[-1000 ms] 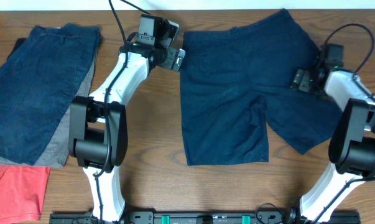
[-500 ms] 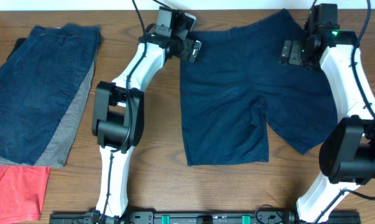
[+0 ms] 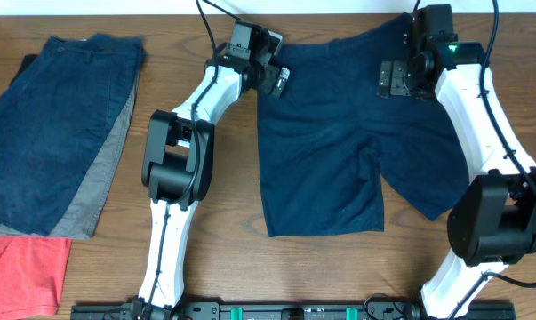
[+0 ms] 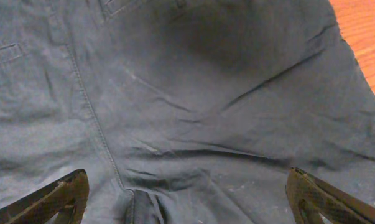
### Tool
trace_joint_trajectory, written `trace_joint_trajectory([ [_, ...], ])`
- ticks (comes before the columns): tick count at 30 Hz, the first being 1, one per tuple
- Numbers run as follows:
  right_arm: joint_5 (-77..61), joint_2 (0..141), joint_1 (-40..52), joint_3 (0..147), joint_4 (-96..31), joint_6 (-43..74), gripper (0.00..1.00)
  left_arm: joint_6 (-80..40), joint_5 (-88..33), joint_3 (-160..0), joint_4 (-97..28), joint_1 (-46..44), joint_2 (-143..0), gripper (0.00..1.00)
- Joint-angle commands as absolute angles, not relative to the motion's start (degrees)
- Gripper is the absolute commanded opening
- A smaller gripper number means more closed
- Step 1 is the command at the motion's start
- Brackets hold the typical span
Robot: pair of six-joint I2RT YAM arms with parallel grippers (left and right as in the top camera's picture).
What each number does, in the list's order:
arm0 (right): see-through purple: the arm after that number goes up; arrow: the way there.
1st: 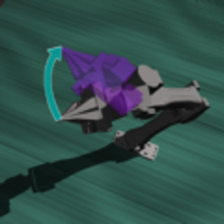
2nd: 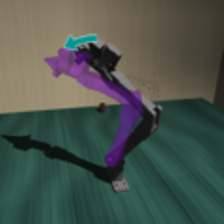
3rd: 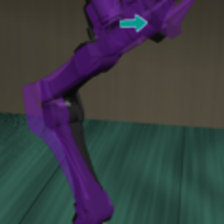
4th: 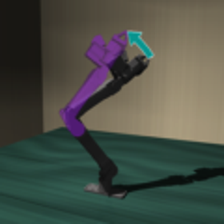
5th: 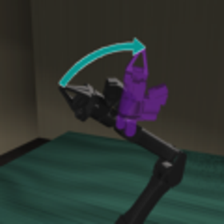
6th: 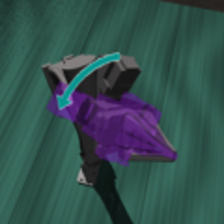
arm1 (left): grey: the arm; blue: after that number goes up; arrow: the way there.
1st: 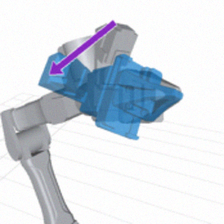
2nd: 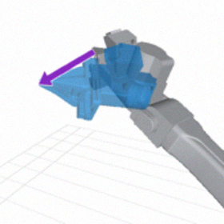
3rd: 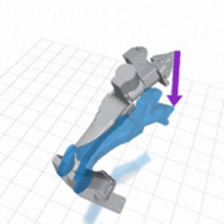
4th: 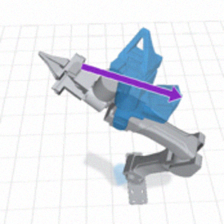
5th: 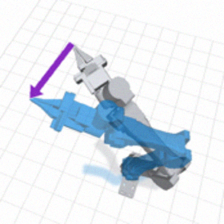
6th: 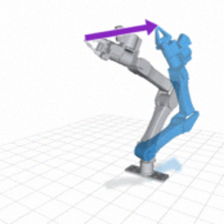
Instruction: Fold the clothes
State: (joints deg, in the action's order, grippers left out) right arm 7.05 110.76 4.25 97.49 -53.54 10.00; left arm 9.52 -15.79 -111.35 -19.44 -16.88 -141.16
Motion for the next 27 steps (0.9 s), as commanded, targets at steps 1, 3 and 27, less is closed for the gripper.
trace_joint_trajectory([
  [1,7.1,109.7,5.2,98.3,-53.6,9.3,0.99,9.1,-14.5,-112.6,-19.4,-16.6,-142.4,0.94],
  [3,7.1,109.7,5.3,98.3,-53.6,9.3,0.99,9.1,-14.6,-112.6,-19.4,-16.8,-142.4,0.86],
  [27,-1.9,109.8,9.3,98.1,-57.3,16.9,0.99,-9.2,-0.6,-112.6,-64.4,-3.9,-123.9,0.06],
])
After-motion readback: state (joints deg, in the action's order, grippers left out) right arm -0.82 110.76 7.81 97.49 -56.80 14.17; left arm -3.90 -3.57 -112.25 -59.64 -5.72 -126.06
